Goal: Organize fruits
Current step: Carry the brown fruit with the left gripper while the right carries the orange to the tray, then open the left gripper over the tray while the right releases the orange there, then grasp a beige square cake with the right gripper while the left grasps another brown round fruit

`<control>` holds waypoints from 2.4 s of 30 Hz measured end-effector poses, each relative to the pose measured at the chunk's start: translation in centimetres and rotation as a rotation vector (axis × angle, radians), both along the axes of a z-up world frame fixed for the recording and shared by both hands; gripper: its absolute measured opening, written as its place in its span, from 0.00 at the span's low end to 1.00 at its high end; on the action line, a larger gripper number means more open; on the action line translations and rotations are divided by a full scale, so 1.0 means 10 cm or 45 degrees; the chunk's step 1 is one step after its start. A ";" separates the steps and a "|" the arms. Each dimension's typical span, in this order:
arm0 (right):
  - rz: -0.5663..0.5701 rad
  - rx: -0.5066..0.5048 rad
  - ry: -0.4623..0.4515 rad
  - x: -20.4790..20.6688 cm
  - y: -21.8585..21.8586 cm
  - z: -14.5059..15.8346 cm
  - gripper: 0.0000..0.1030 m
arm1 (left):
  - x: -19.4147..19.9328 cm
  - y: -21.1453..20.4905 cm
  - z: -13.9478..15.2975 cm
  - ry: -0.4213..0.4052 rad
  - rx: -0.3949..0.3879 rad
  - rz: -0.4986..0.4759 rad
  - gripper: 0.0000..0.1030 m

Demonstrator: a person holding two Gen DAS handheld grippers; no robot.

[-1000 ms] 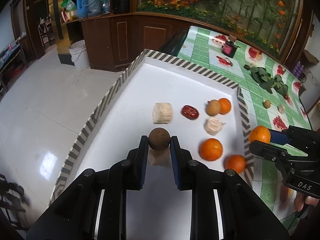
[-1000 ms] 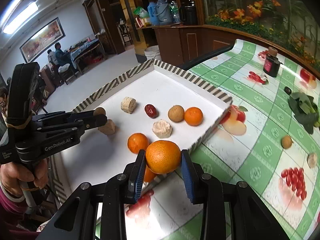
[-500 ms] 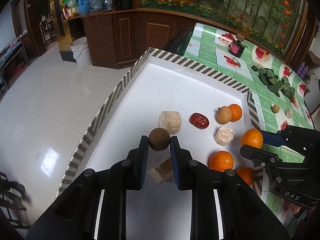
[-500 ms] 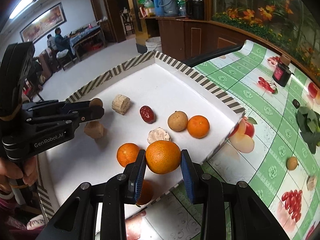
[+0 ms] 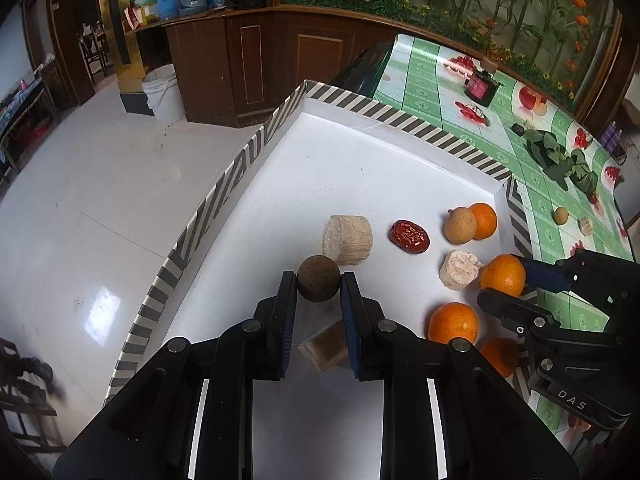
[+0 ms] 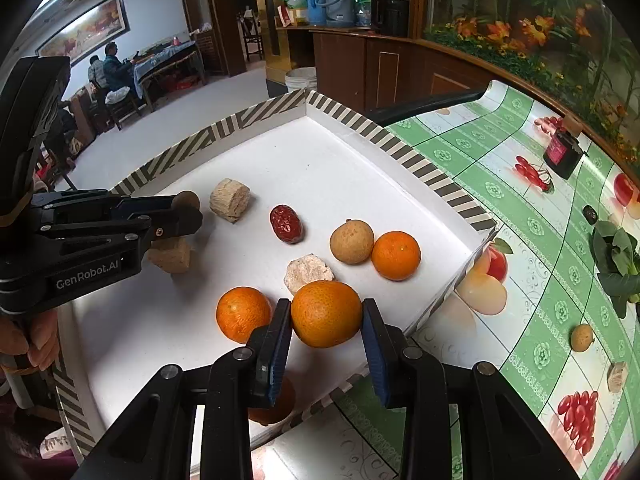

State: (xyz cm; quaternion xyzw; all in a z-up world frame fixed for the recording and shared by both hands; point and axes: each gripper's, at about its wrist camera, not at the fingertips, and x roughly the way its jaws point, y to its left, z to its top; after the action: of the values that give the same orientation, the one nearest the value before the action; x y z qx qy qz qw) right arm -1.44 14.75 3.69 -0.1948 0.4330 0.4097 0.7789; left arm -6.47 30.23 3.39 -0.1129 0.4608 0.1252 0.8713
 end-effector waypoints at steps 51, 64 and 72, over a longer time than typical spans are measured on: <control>-0.388 0.291 0.126 0.05 -1.71 0.13 0.33 | -0.06 -1.13 0.23 -0.070 -0.013 -0.195 0.42; -0.628 0.250 0.124 0.27 -2.63 0.01 0.34 | 0.18 -1.72 0.22 -0.043 -0.030 -0.347 0.42; -0.733 0.257 0.095 0.59 -3.01 0.06 0.34 | 0.41 -1.95 0.24 -0.035 -0.027 -0.396 0.42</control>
State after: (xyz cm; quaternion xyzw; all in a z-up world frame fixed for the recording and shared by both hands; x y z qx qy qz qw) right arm 4.44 -15.39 4.33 0.0294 0.4557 0.2198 0.8620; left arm -2.38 10.75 5.75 -0.0509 0.4619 -0.0178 0.8853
